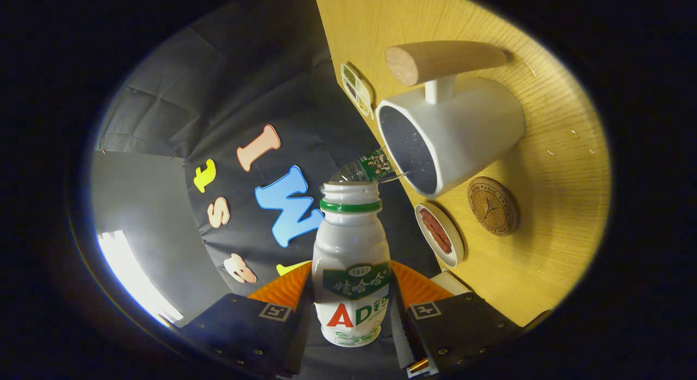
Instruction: Take the bottle from table, then pour the juice into the cup, finally place the bottle on the coaster
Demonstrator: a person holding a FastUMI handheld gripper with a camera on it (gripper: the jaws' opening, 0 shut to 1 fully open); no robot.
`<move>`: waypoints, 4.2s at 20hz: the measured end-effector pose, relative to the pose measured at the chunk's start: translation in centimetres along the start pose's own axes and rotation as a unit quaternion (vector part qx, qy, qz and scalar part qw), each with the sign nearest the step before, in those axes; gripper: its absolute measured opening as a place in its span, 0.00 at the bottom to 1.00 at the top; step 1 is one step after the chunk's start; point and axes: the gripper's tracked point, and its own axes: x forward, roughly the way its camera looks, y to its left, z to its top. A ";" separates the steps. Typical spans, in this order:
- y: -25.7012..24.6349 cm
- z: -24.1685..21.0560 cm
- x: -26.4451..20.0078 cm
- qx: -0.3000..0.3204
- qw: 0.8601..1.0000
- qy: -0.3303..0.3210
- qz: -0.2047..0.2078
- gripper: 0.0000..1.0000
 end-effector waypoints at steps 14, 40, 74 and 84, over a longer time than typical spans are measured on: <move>-0.2 0.6 0.3 0.015 1.000 -0.014 -0.002 0.64; -2.7 2.2 1.6 -0.120 0.992 -0.031 -0.027 0.64; -4.0 -0.3 5.3 -0.730 0.674 -0.007 -0.110 0.65; -6.2 -1.7 6.5 -0.861 0.495 0.008 -0.114 0.65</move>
